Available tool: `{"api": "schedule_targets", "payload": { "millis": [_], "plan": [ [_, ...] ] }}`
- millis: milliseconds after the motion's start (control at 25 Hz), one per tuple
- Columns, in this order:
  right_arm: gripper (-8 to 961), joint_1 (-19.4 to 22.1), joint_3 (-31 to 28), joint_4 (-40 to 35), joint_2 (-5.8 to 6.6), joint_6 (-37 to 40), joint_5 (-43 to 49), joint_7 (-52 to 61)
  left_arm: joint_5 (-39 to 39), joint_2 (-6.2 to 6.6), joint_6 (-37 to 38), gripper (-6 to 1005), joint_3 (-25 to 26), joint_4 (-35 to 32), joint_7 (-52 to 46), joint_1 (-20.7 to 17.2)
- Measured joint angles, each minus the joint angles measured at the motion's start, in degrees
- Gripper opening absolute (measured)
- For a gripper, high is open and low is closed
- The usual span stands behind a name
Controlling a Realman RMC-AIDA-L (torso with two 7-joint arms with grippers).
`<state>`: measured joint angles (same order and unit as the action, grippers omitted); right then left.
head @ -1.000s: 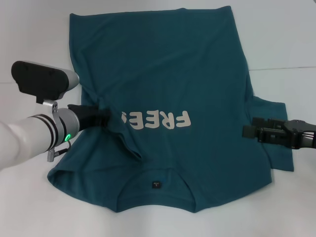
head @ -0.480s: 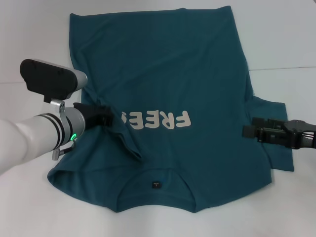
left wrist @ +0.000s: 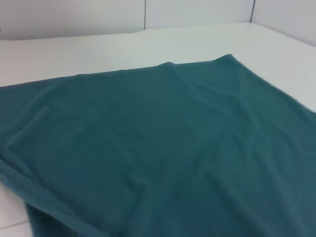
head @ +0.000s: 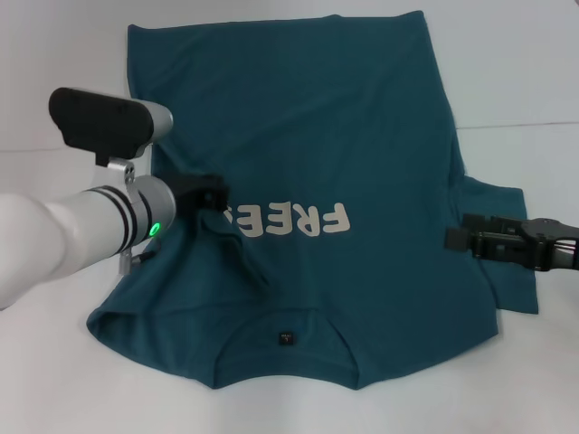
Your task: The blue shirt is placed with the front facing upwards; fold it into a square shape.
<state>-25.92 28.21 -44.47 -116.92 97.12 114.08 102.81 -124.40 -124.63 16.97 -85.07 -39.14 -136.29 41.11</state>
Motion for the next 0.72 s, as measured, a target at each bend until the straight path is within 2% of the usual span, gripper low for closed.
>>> {"api": "schedule_targets", "payload": {
  "millis": [720],
  "plan": [
    [913, -0.3, 0.0, 0.0, 0.43, 0.2, -0.1, 1.5, 7.7, 0.0, -1.9, 32, -2.7, 2.3, -0.1, 3.5]
  ]
}}
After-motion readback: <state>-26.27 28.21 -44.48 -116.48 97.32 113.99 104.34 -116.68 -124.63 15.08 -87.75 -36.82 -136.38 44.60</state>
